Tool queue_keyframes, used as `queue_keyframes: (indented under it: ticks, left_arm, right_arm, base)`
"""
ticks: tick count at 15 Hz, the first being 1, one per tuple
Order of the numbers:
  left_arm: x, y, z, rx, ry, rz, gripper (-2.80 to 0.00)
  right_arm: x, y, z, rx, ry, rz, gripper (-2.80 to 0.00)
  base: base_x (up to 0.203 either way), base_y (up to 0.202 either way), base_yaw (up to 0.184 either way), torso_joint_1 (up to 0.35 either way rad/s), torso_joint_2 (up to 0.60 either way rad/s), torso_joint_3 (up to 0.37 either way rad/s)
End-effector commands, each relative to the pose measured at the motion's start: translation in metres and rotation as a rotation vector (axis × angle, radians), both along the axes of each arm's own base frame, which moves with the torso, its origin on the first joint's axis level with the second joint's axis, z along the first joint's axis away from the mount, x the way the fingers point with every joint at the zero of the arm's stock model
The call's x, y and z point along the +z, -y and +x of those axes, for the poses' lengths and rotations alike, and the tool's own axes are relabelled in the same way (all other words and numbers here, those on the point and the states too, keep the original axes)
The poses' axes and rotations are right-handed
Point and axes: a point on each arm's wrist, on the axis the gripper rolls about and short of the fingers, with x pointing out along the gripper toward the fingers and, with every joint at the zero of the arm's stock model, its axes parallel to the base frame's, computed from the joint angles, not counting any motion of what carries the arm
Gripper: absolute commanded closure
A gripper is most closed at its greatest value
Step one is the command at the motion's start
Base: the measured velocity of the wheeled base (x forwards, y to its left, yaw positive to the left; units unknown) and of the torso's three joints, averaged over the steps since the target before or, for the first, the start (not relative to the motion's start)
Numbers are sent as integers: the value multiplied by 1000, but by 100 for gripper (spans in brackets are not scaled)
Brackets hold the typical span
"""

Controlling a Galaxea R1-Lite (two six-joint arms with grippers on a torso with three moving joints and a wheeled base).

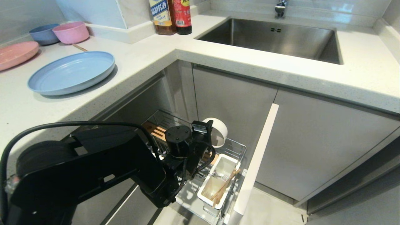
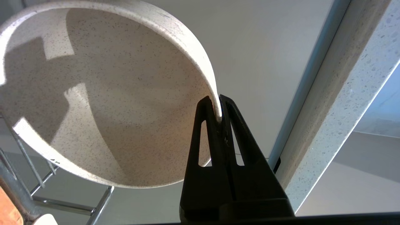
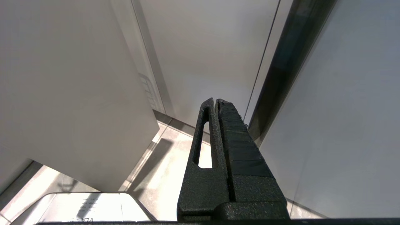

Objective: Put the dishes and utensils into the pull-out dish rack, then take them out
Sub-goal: Pick up the bowl and place it in the cupboard

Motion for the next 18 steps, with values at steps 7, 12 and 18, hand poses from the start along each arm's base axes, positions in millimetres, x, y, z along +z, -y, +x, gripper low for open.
queue_keyframes:
  ticks: [7, 12, 18]
  left_arm:
    - [1, 1, -2, 6, -1, -12, 0]
    - [-1, 4, -4, 33, -10, -3, 0]
    - [-5, 5, -3, 43, -11, 15, 0]
  right_arm:
    - [0, 0, 0, 0, -2, 0, 0]
    - [0, 0, 0, 0, -2, 0, 0]
    - [0, 0, 0, 0, -2, 0, 0]
  base:
    - [0, 0, 0, 0, 0, 0]
    - [0, 0, 0, 0, 0, 0]
    - [0, 0, 0, 0, 0, 0]
